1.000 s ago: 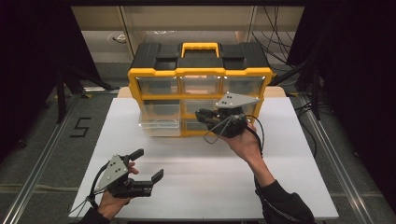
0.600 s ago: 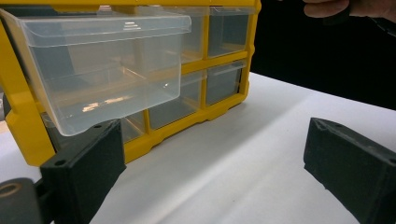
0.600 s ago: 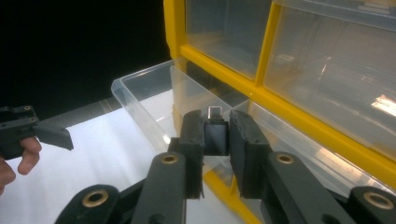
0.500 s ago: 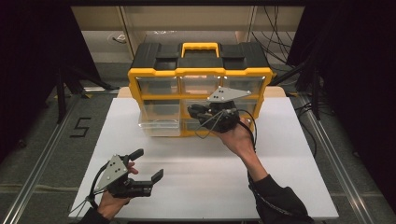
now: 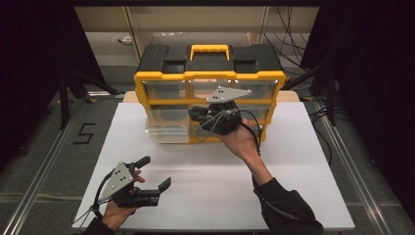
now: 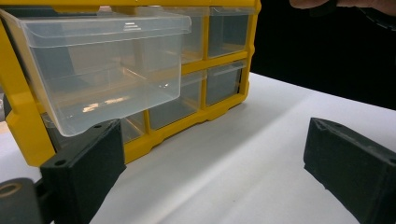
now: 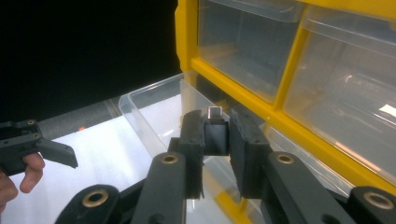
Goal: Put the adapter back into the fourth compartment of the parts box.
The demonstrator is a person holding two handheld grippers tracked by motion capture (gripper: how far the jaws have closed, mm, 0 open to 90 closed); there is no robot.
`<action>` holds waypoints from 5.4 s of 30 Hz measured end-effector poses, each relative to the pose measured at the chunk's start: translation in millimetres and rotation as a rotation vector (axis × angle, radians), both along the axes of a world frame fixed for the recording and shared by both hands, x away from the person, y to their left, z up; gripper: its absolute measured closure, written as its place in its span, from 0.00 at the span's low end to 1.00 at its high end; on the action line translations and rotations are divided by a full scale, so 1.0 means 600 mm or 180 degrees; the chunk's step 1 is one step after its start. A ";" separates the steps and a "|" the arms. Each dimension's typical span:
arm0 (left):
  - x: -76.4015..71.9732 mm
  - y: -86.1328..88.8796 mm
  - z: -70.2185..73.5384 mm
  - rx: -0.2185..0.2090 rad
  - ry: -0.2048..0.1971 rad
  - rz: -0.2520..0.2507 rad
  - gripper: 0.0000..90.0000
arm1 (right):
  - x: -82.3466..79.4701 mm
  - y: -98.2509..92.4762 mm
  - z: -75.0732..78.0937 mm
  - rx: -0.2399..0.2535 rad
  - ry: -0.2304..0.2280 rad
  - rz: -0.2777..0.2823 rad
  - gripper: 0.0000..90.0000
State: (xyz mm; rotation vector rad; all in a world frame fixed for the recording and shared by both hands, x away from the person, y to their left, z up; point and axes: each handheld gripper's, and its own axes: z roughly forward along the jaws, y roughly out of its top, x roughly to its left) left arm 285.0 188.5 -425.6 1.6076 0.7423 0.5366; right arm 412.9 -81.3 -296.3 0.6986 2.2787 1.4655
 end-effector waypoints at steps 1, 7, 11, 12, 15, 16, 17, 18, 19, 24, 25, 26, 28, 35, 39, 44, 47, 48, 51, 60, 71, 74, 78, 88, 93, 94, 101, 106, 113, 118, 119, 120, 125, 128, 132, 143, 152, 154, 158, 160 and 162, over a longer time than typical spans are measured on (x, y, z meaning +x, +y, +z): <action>0.000 0.000 0.000 -0.0002 0.0000 0.0004 0.05 | 0.001 0.003 0.000 -0.0007 0.0000 0.0011 0.85; 0.000 0.000 0.000 -0.0003 -0.0003 0.0008 0.05 | 0.005 0.019 0.000 -0.0028 0.0008 0.0043 0.85; 0.000 0.001 0.001 -0.0002 -0.0004 0.0005 0.05 | 0.008 0.029 0.001 -0.0045 0.0016 0.0064 0.85; 0.000 0.001 0.001 -0.0005 -0.0004 0.0007 0.05 | 0.008 0.032 0.001 -0.0045 0.0019 0.0066 0.85; 0.000 0.001 0.001 -0.0007 -0.0002 0.0008 0.05 | 0.010 0.038 0.000 -0.0063 0.0024 0.0079 0.85; 0.000 0.001 0.001 -0.0007 -0.0004 0.0006 0.05 | 0.010 0.041 -0.001 -0.0067 0.0032 0.0080 0.85; 0.000 0.001 0.001 -0.0007 -0.0004 0.0006 0.05 | 0.011 0.043 -0.002 -0.0075 0.0034 0.0092 0.85; 0.000 0.001 0.000 -0.0004 -0.0005 0.0002 0.05 | 0.011 0.045 -0.002 -0.0077 0.0038 0.0088 0.85; 0.000 0.001 0.000 -0.0004 -0.0004 0.0002 0.05 | 0.012 0.047 -0.003 -0.0078 0.0041 0.0094 0.85; 0.000 0.001 0.000 -0.0015 -0.0006 0.0007 0.05 | 0.014 0.056 -0.005 -0.0099 0.0049 0.0105 0.85; 0.000 0.001 0.000 -0.0016 -0.0004 0.0007 0.05 | 0.014 0.058 -0.005 -0.0097 0.0051 0.0107 0.85; 0.000 0.001 0.001 -0.0016 -0.0005 0.0006 0.05 | 0.015 0.059 -0.005 -0.0098 0.0053 0.0108 0.85; 0.000 0.001 0.001 -0.0010 -0.0005 0.0004 0.05 | 0.016 0.062 -0.005 -0.0110 0.0052 0.0112 0.85; 0.000 0.001 0.000 -0.0011 -0.0003 0.0004 0.05 | 0.020 0.069 -0.006 -0.0138 0.0068 0.0116 0.85; 0.000 0.001 0.000 -0.0010 -0.0002 0.0005 0.05 | 0.022 0.072 -0.008 -0.0161 0.0087 0.0120 0.85; 0.000 0.001 0.000 -0.0011 -0.0001 0.0005 0.05 | 0.025 0.077 -0.011 -0.0207 0.0114 0.0126 0.85; 0.000 0.001 0.000 -0.0009 -0.0002 0.0007 0.05 | 0.026 0.080 -0.012 -0.0205 0.0123 0.0122 0.85; 0.000 0.001 0.000 -0.0011 -0.0002 0.0006 0.05 | 0.028 0.081 -0.013 -0.0206 0.0130 0.0121 0.85; 0.000 0.001 0.000 -0.0005 0.0001 0.0004 0.05 | 0.029 0.085 -0.014 -0.0239 0.0146 0.0125 0.85; 0.000 0.002 0.000 -0.0010 -0.0003 0.0005 0.05 | 0.034 0.091 -0.017 -0.0216 0.0195 0.0134 0.69; 0.000 0.001 0.000 0.0000 0.0004 0.0001 0.05 | 0.026 0.074 -0.011 -0.0152 0.0139 0.0079 0.54; 0.000 0.001 0.000 0.0001 0.0009 -0.0003 0.05 | 0.021 0.067 -0.008 -0.0161 0.0125 0.0092 0.51; 0.001 0.001 -0.001 0.0002 0.0007 0.0000 0.05 | 0.010 0.057 -0.006 -0.0174 0.0046 0.0082 0.47; 0.001 0.000 -0.001 0.0005 0.0009 -0.0001 0.05 | -0.019 0.037 -0.003 -0.0079 -0.0035 0.0056 0.28; 0.001 -0.001 -0.001 0.0002 0.0012 -0.0006 0.05 | -0.026 0.030 -0.001 -0.0060 -0.0039 0.0035 0.24; 0.001 -0.001 -0.001 0.0001 0.0012 -0.0007 0.05 | -0.026 0.028 -0.001 -0.0059 -0.0045 0.0028 0.24; 0.001 0.000 -0.001 -0.0007 0.0017 -0.0002 0.05 | -0.027 0.015 -0.006 -0.0045 -0.0038 -0.0029 0.22; 0.002 0.000 -0.001 -0.0001 0.0021 -0.0004 0.05 | -0.030 0.000 -0.011 0.0014 -0.0012 -0.0054 0.18; 0.002 0.000 -0.001 -0.0016 0.0029 -0.0005 0.05 | -0.044 -0.021 -0.023 0.0074 0.0003 -0.0041 0.18; 0.003 0.000 -0.001 -0.0015 0.0031 -0.0003 0.05 | -0.056 -0.032 -0.029 0.0121 -0.0021 -0.0043 0.18; 0.003 0.000 -0.001 -0.0017 0.0030 -0.0003 0.05 | -0.058 -0.034 -0.030 0.0136 -0.0030 -0.0045 0.18; 0.003 0.000 -0.001 -0.0015 0.0032 -0.0005 0.05 | -0.060 -0.036 -0.031 0.0149 -0.0036 -0.0047 0.18; 0.002 0.000 -0.001 -0.0014 0.0024 -0.0005 0.05 | -0.066 -0.041 -0.034 0.0151 -0.0063 -0.0050 0.18; 0.002 0.001 -0.001 -0.0017 0.0024 -0.0003 0.05 | -0.072 -0.046 -0.038 0.0162 -0.0090 -0.0063 0.18; 0.002 0.001 0.000 -0.0017 0.0020 -0.0005 0.05 | -0.079 -0.051 -0.048 0.0150 -0.0106 -0.0067 0.18; 0.001 0.000 0.000 -0.0009 0.0015 -0.0012 0.05 | -0.094 -0.074 -0.061 0.0264 -0.0161 -0.0083 0.19; 0.001 0.000 0.000 -0.0004 0.0012 -0.0017 0.05 | -0.103 -0.092 -0.072 0.0291 -0.0153 -0.0129 0.19; 0.001 0.000 0.000 -0.0002 0.0012 -0.0016 0.05 | -0.104 -0.094 -0.074 0.0293 -0.0146 -0.0132 0.19; 0.001 0.000 0.000 -0.0002 0.0012 -0.0019 0.05 | -0.106 -0.100 -0.075 0.0334 -0.0153 -0.0138 0.19; 0.001 0.001 0.001 -0.0002 0.0012 -0.0021 0.05 | -0.109 -0.105 -0.077 0.0345 -0.0162 -0.0147 0.19; 0.001 0.001 0.001 -0.0004 0.0013 -0.0023 0.05 | -0.111 -0.111 -0.080 0.0364 -0.0169 -0.0162 0.18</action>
